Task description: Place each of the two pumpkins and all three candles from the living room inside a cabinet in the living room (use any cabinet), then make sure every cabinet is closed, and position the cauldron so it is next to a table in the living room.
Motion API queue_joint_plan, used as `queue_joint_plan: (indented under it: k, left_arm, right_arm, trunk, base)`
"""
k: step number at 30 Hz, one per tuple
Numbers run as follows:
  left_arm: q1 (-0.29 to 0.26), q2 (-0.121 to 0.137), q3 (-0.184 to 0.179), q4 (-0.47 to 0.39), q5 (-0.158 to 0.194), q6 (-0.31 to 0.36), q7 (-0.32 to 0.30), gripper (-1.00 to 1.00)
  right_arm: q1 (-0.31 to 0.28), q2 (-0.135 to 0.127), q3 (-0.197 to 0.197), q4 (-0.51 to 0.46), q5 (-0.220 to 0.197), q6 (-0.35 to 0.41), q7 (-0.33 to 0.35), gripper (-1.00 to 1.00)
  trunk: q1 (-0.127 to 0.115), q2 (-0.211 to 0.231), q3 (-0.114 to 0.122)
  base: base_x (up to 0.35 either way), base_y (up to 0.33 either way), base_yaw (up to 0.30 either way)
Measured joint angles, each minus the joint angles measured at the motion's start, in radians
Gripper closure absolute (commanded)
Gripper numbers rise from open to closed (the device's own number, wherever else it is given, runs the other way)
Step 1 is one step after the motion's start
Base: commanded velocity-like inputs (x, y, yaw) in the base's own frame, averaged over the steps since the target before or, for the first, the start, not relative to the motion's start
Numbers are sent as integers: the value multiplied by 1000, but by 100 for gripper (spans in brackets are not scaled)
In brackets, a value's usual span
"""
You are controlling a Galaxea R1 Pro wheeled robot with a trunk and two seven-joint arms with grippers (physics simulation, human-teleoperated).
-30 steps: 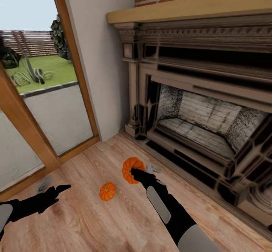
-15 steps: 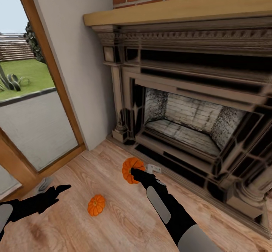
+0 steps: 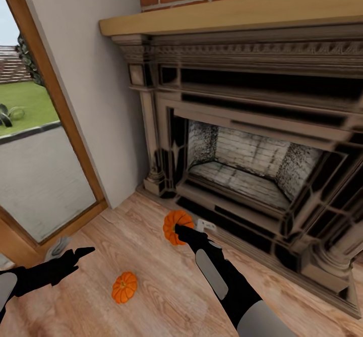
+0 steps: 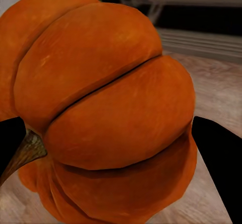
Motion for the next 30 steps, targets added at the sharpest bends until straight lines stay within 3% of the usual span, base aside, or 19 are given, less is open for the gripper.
queue_joint_plan:
  k: [12,30]
  left_arm:
    - [0,0,0,0,-1,0,0,-100]
    - [0,0,0,-3,2,-1,-1,-100]
  right_arm:
    - [0,0,0,0,-2,-2,0,100]
    - [0,0,0,1,2,-30,-1,100]
  trunk:
    - [0,0,0]
    - [0,0,0]
  base:
    - [255,136,-69]
    - [40,66,-3]
